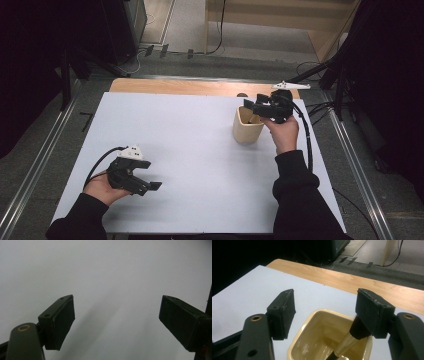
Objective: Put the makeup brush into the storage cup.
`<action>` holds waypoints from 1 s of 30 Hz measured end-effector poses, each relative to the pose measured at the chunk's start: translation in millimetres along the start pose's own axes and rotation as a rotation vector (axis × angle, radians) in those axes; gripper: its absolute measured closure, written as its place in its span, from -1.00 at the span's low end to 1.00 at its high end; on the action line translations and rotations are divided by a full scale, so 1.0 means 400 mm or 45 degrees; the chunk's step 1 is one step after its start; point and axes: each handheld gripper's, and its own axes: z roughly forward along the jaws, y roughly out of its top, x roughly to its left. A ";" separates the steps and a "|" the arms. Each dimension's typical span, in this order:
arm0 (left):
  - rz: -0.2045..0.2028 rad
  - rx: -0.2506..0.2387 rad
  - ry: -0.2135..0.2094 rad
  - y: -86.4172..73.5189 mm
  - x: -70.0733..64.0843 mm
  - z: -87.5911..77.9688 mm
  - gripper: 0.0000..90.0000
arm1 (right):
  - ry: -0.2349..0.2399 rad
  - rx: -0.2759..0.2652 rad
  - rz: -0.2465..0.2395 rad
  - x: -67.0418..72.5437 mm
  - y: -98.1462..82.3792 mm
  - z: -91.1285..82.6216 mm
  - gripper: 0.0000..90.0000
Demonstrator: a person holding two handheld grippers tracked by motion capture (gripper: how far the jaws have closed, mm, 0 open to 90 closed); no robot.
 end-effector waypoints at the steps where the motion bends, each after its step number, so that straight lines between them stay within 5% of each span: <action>1: 0.000 0.000 0.000 0.000 0.000 0.000 -0.69 | 0.007 -0.005 -0.007 0.000 0.000 -0.002 -0.30; 11: -0.001 -0.003 0.005 -0.003 0.002 -0.006 -0.69 | 0.052 0.005 0.005 -0.005 -0.004 -0.027 -0.43; 16: 0.003 -0.001 0.002 -0.003 0.003 -0.006 -0.69 | 0.018 0.064 -0.057 0.002 -0.010 -0.038 -0.47; 30: -0.005 -0.009 0.000 -0.004 0.004 -0.008 -0.69 | 0.044 0.088 -0.066 0.008 -0.031 -0.081 -0.47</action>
